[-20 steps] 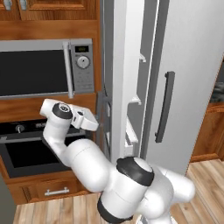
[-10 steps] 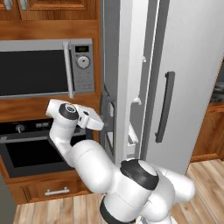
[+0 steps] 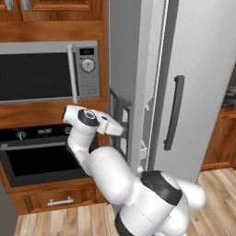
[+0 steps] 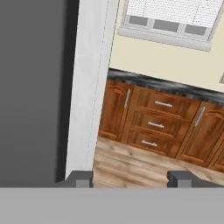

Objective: Store the kebab skewer in the freezer for long-term storage. Close the freezer door after placing the cooked food.

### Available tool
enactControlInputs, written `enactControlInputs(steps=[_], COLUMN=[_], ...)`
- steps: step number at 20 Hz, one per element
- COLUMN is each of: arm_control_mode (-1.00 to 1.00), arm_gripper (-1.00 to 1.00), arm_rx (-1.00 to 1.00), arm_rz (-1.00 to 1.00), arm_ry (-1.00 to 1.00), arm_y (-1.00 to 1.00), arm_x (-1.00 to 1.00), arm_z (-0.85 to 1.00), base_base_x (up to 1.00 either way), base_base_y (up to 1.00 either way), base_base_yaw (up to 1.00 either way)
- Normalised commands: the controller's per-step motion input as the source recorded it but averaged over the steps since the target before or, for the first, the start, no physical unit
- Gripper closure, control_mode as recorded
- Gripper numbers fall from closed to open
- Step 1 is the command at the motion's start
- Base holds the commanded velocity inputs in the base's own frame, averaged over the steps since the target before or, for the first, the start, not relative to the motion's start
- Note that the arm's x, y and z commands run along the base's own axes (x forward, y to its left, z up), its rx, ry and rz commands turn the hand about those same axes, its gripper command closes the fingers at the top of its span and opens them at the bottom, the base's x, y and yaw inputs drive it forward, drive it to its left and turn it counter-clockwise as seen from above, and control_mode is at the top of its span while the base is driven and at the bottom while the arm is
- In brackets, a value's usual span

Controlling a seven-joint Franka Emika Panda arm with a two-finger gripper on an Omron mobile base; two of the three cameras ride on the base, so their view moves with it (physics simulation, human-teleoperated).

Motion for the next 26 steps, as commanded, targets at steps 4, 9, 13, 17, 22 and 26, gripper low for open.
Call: enactControlInputs(steps=[4, 9, 13, 17, 22, 26], arm_control_mode=[-1.0, -1.0, -1.0, -1.0, -1.0, -1.0], arm_gripper=[-1.0, -1.0, -1.0, -1.0, -1.0, -1.0], arm_rx=[0.0, 0.0, 0.0, 0.0, 0.0, 0.0], arm_rz=[0.14, 0.09, 0.17, 0.12, 0.01, 0.0], arm_ry=[0.0, 0.0, -0.02, 0.0, 0.0, 0.0], arm_y=[-0.76, -0.11, 0.09, 0.28, 0.11, 0.14], arm_x=[0.0, -0.01, 0.0, 0.02, -0.03, -0.13], arm_z=[0.0, 0.0, 0.07, 0.12, 0.22, 0.28], base_base_x=[0.0, 0.0, 0.0, 0.0, 0.0, 0.0], base_base_y=[0.0, 0.0, 0.0, 0.0, 0.0, 0.0], base_base_yaw=[0.0, 0.0, 0.0, 0.0, 0.0, 0.0])
